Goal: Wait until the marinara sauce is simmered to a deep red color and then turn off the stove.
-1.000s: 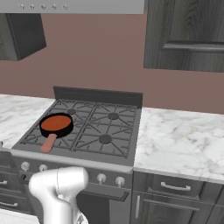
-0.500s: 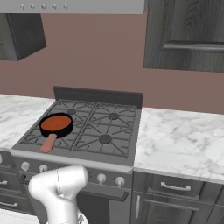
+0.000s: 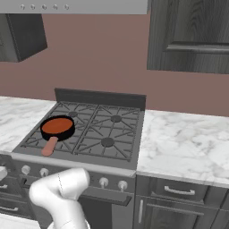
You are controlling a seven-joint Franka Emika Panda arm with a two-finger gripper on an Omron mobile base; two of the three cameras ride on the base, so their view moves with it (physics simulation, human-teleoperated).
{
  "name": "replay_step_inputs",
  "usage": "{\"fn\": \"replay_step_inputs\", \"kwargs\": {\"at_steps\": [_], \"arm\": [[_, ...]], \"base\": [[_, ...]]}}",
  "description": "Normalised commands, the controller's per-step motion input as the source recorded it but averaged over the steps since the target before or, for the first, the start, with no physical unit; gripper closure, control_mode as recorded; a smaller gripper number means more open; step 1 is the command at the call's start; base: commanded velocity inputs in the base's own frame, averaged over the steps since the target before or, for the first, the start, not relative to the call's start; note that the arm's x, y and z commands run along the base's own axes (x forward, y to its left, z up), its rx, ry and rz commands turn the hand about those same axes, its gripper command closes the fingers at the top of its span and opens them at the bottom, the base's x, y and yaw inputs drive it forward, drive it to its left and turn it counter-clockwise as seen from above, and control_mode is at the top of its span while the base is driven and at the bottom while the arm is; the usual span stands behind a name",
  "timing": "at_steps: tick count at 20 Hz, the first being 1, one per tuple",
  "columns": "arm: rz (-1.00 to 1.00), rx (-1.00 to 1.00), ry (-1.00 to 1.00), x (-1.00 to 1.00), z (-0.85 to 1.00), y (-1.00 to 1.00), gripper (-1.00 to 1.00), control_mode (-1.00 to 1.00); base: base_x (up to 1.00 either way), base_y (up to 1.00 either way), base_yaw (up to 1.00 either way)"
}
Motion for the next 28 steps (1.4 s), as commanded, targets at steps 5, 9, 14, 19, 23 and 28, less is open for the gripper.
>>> {"fn": "replay_step_inputs", "kwargs": {"at_steps": [5, 9, 14, 19, 23, 28], "arm": [[0.00, 0.01, -0.01, 0.00, -0.36, 0.00, -1.00, -1.00], [0.07, 0.02, 0.00, 0.08, -0.38, 0.03, -1.00, -1.00], [0.08, 0.00, 0.00, 0.08, -0.44, 0.31, -1.00, -1.00], [0.05, 0.00, 0.00, 0.10, -0.40, 0.35, -1.00, -1.00], [0.00, 0.00, -0.01, 0.16, -0.26, 0.15, -1.00, -1.00], [0.00, 0.01, -0.06, 0.18, -0.17, 0.03, -1.00, -1.00]], "base": [[0.00, 0.00, 0.00], [0.00, 0.00, 0.00], [0.00, 0.00, 0.00], [0.00, 0.00, 0.00], [0.00, 0.00, 0.00], [0.00, 0.00, 0.00]]}}
